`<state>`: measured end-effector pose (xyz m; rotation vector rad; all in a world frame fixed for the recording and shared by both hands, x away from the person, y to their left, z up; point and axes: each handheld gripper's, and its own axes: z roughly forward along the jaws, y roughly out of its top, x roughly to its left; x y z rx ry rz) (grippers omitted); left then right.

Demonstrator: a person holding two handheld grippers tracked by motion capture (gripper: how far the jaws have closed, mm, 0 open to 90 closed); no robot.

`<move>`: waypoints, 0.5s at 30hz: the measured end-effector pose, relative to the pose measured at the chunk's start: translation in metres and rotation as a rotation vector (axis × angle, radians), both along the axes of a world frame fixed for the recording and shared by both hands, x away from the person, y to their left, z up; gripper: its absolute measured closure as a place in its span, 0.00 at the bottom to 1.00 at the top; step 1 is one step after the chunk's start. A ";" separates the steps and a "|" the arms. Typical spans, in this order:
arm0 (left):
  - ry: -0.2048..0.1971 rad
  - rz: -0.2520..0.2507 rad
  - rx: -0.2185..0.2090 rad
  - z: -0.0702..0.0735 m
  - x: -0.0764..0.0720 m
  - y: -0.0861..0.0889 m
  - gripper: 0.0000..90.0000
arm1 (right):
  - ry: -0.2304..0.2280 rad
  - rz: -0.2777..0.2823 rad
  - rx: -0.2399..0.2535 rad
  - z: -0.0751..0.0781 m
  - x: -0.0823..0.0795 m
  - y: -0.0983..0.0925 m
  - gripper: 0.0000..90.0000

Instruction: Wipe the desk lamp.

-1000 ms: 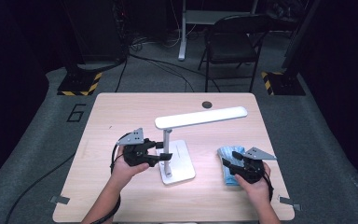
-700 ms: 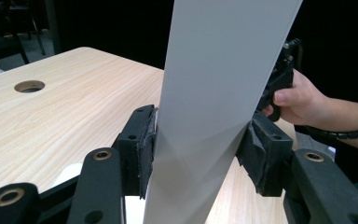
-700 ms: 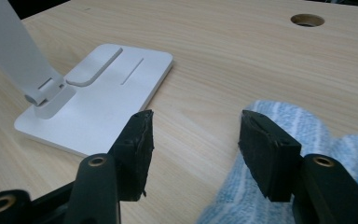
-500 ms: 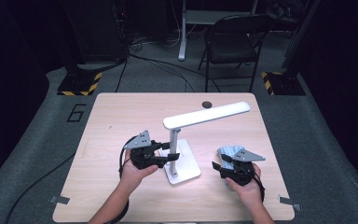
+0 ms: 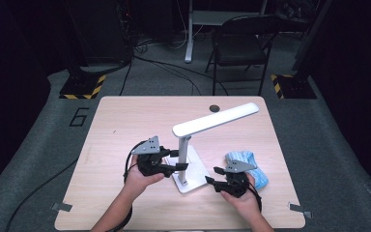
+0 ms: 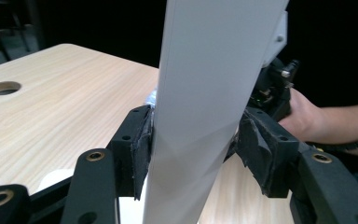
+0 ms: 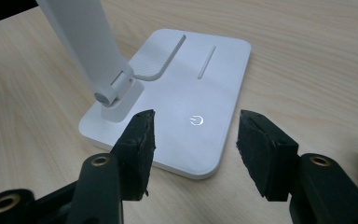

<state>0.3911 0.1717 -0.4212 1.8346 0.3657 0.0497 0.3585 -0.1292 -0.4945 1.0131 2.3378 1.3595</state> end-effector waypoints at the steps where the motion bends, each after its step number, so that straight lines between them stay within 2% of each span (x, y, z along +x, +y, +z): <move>1: -0.002 -0.015 0.003 0.000 0.000 0.001 0.50 | -0.009 0.013 -0.005 -0.001 0.000 0.002 0.51; 3: -0.002 -0.029 0.005 0.000 0.000 0.002 0.51 | -0.004 0.026 -0.002 -0.002 -0.001 0.006 0.51; 5: 0.001 -0.020 0.002 0.000 0.000 0.001 0.55 | 0.008 0.036 0.002 -0.002 -0.003 0.009 0.51; 11: -0.006 0.016 -0.006 -0.002 -0.004 -0.006 0.56 | 0.005 0.084 0.028 -0.002 -0.006 0.017 0.51; 12: -0.006 0.027 -0.008 -0.002 -0.005 -0.008 0.56 | -0.001 0.090 0.020 -0.002 -0.006 0.017 0.51; 15: -0.016 0.051 -0.009 -0.003 -0.008 -0.013 0.56 | 0.020 0.083 0.029 -0.005 -0.006 0.021 0.51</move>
